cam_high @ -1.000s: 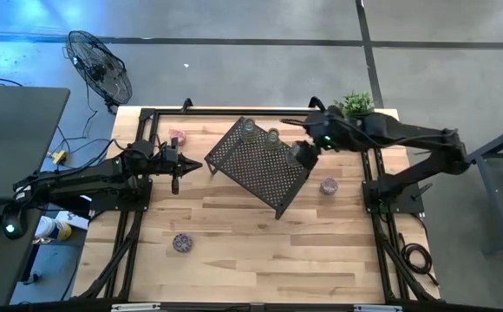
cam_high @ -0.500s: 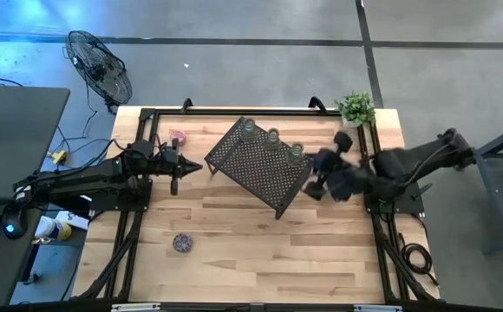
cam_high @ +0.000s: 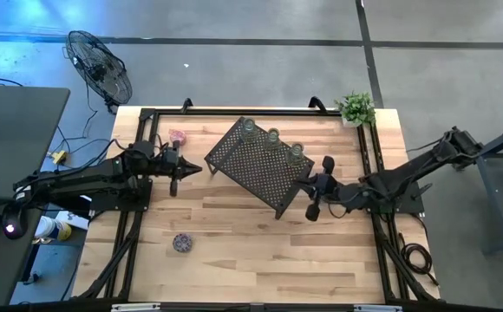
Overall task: Pick & Place candle stick holders
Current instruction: Put the black scented candle on the shelf
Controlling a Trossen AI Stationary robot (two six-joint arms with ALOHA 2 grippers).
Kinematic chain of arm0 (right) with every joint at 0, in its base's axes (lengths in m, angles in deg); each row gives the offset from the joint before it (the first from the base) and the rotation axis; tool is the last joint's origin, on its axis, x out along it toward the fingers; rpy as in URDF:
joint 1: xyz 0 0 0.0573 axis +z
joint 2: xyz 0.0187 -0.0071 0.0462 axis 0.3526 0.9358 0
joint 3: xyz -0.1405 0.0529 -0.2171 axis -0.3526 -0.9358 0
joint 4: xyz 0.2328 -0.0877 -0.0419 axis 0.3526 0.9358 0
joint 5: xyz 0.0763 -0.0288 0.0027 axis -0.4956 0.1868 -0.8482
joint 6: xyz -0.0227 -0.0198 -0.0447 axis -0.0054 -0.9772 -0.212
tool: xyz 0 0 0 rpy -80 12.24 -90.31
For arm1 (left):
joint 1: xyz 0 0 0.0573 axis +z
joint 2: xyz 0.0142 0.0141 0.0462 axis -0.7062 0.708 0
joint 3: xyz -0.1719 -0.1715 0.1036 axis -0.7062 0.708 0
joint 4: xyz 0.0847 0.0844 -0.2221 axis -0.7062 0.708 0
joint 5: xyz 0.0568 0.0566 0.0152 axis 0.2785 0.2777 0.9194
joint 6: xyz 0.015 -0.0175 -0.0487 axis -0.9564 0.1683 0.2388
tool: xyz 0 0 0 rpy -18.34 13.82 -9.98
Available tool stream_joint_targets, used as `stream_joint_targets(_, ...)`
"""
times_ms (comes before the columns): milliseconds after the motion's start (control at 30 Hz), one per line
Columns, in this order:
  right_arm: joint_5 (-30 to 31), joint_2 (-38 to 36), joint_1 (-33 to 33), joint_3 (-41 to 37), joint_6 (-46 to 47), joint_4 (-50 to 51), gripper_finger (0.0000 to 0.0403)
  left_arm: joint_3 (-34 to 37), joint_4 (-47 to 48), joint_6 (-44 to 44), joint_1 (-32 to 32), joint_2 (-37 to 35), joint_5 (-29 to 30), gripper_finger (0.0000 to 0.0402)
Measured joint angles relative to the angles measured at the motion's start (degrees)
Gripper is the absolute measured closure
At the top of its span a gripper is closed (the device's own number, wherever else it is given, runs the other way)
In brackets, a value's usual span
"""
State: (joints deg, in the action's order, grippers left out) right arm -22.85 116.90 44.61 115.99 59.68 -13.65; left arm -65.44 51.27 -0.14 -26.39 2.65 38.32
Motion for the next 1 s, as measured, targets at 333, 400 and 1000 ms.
stream_joint_targets(333,-2.18,-4.62,-0.02,-7.76,-4.22,-9.11,0.0401,0.00,1.30,2.52,-13.99,0.00,11.52,0.0401)
stream_joint_targets(400,-3.02,-4.64,-0.02,-8.41,-4.57,-9.40,0.0401,0.00,1.28,3.46,-17.85,0.00,15.25,0.0401)
stream_joint_targets(1000,-5.03,-4.66,0.57,-9.04,-8.44,-9.92,0.0401,-15.63,16.18,14.37,-42.22,18.85,37.65,0.0401)
